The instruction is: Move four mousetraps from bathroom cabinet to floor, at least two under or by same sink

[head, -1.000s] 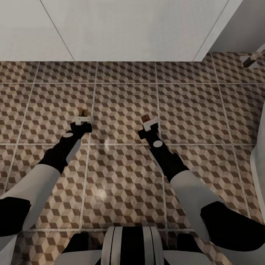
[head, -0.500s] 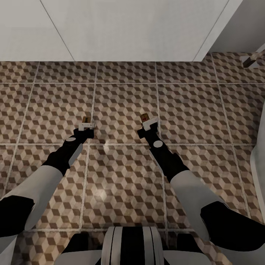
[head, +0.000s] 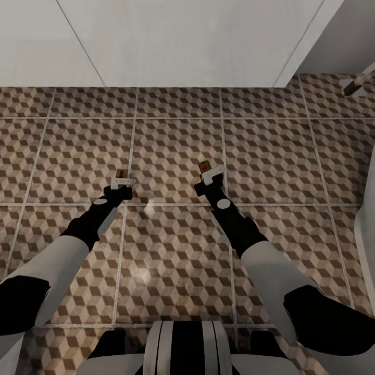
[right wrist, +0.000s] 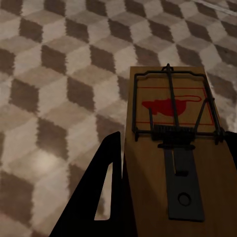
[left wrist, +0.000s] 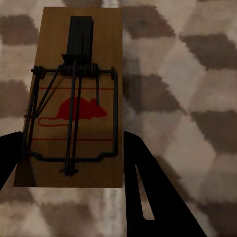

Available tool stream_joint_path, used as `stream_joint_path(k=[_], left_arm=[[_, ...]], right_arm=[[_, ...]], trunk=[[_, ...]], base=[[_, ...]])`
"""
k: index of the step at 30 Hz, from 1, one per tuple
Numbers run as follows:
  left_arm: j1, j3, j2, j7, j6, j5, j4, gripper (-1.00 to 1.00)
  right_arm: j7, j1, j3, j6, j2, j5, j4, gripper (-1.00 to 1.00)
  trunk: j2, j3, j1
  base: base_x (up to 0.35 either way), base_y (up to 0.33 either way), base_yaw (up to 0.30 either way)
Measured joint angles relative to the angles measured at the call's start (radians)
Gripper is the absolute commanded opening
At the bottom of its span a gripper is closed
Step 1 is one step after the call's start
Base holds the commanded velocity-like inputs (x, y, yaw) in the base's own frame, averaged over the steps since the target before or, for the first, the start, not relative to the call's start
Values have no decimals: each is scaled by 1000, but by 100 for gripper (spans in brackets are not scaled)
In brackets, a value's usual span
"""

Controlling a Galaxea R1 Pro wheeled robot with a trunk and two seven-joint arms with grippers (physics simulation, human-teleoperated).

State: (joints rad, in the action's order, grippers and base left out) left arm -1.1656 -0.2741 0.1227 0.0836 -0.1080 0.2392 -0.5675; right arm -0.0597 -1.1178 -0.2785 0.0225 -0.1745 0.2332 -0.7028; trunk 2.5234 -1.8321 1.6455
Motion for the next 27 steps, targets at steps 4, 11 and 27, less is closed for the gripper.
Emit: stream_joint_path(k=[4, 11, 27], left_arm=[[0, 0, 0, 0, 2, 0, 4, -100], [0, 0, -1, 0, 3, 0, 6, -100], [0, -2, -8, 0, 4, 0, 5, -100]], right_arm=[[0, 0, 0, 0, 0, 0, 0, -100], [0, 0, 0, 0, 0, 2, 0, -100], [-1, 0, 0, 0, 0, 4, 22, -100]], trunk=[[0, 0, 0], [0, 0, 0], [0, 0, 0]], base=[[220, 0, 0], [308, 0, 0], [183, 0, 0]])
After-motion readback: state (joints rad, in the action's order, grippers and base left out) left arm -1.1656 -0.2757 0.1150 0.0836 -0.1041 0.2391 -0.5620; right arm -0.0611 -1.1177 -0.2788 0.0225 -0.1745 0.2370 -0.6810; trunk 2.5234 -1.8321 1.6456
